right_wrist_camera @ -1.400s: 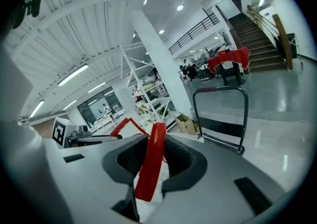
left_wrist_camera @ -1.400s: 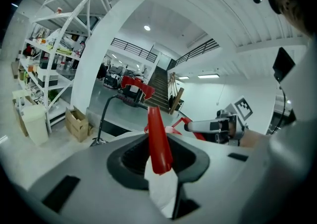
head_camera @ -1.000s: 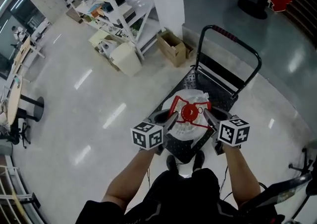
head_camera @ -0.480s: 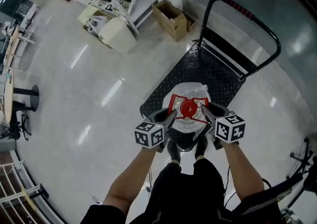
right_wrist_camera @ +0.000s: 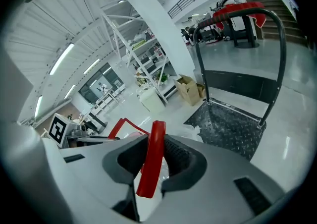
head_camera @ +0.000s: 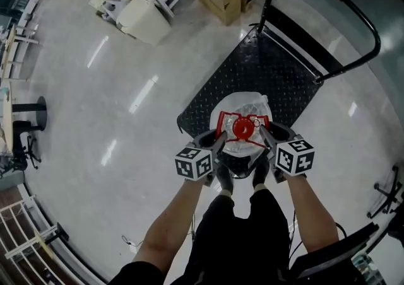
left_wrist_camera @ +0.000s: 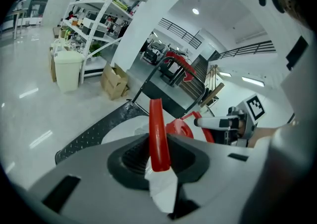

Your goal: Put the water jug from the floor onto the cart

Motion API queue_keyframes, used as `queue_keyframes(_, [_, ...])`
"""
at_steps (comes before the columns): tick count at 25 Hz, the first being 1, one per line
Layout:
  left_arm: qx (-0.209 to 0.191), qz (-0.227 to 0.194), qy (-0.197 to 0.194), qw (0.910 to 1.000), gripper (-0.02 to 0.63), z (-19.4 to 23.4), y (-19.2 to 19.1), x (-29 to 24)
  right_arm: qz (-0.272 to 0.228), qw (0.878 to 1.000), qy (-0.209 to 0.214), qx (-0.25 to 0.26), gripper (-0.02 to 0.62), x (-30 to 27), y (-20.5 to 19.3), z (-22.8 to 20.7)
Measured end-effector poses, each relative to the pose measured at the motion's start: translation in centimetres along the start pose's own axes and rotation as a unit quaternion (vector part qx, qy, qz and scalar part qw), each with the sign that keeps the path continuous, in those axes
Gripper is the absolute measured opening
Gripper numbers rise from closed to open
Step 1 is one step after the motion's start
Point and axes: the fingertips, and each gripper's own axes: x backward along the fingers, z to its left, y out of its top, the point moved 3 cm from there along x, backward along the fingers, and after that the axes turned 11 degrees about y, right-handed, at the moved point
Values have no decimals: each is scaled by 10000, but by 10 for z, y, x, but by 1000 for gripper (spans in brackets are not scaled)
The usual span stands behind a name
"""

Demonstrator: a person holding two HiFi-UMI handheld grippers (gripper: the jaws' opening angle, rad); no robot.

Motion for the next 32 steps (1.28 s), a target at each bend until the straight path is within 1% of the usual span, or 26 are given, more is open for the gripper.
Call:
queue_keyframes(2, [111, -33, 0, 9999, 81, 4, -3, -2, -85, 9999, 45, -56, 97, -2, -3, -4])
queue_keyframes(5, [135, -44, 5, 9999, 81, 9, -2, -5, -131, 9998, 59, -116, 97, -2, -2, -9])
queue_keyframes(8, [192, 40, 170, 9997, 81, 18, -7, -6, -98, 9995, 98, -289, 96, -2, -9, -13])
queue_keyframes(12, [367, 137, 333, 9987, 81, 26, -10, -8, -15, 9989, 67, -456, 97, -3, -14, -17])
queue_keyframes(14, [259, 174, 378, 9988, 83, 27, -10, -10, 30, 9992, 42, -403, 97, -3, -14, -16])
queue_keyframes(17, [-60, 157, 402, 9991, 83, 27, -9, -7, 118, 9996, 40, -271, 103, -5, -13, -15])
queue_keyframes(18, [-165, 147, 392, 9990, 97, 27, -9, -5, 121, 9997, 25, -226, 115, -4, -13, -14])
queue_keyframes(20, [-362, 124, 387, 9985, 97, 27, -11, 0, 79, 9999, -56, -128, 127, 2, -9, -12])
queue_keyframes(22, [-466, 92, 444, 9979, 123, 30, -10, 7, -6, 9999, -104, -52, 134, 10, -1, -10])
queue_keyframes(24, [-494, -68, 544, 9973, 129, 33, -2, 18, -123, 9999, -112, 16, 135, 19, 10, -4])
queue_keyframes(26, [-495, -327, 565, 9966, 129, 31, 12, 33, -279, 9995, -108, 110, 135, 32, 24, 6])
queue_keyframes(29, [-688, -665, 540, 9939, 129, 18, 38, 62, -564, 9980, -63, 282, 133, 54, 50, 26])
queue_keyframes(32, [-834, -1131, 342, 9895, 127, -4, 74, 93, -911, 9942, 72, 566, 132, 77, 84, 50])
